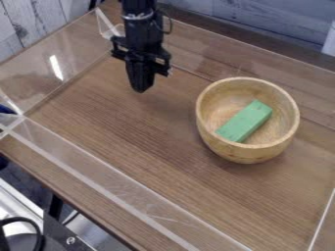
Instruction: Put the green block in the brown bowl
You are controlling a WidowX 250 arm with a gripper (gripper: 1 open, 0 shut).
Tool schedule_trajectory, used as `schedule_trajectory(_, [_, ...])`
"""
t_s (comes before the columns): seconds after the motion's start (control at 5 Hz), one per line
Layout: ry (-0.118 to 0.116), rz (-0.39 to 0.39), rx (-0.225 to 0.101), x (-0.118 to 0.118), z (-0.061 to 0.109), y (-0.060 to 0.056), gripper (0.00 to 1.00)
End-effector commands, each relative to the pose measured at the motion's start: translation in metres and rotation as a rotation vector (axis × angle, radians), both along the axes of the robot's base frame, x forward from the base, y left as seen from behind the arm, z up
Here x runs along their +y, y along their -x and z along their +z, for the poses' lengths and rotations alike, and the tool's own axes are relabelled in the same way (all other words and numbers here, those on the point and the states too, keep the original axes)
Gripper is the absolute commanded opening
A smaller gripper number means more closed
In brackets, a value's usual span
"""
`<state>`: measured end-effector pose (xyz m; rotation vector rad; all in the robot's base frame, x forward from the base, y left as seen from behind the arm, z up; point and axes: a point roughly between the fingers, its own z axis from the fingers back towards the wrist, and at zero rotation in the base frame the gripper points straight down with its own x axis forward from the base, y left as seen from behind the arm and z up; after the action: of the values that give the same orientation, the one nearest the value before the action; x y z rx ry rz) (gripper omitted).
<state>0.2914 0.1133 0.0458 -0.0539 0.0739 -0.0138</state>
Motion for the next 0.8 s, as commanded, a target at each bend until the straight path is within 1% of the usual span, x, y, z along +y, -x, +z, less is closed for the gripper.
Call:
schedule_trajectory(0.0, [-0.03,0.012,-0.042,0.011,0.005,-0.012,0.0])
schedule_trajectory(0.2, [-0.028,0.016,-0.03,0.013,-0.003,-0.012,0.0])
schedule_trajectory(0.4, [-0.026,0.022,-0.027,0.014,-0.005,-0.012,0.0])
schedule_trajectory(0.6, [-0.022,0.03,-0.03,0.014,0.0,-0.011,1.0])
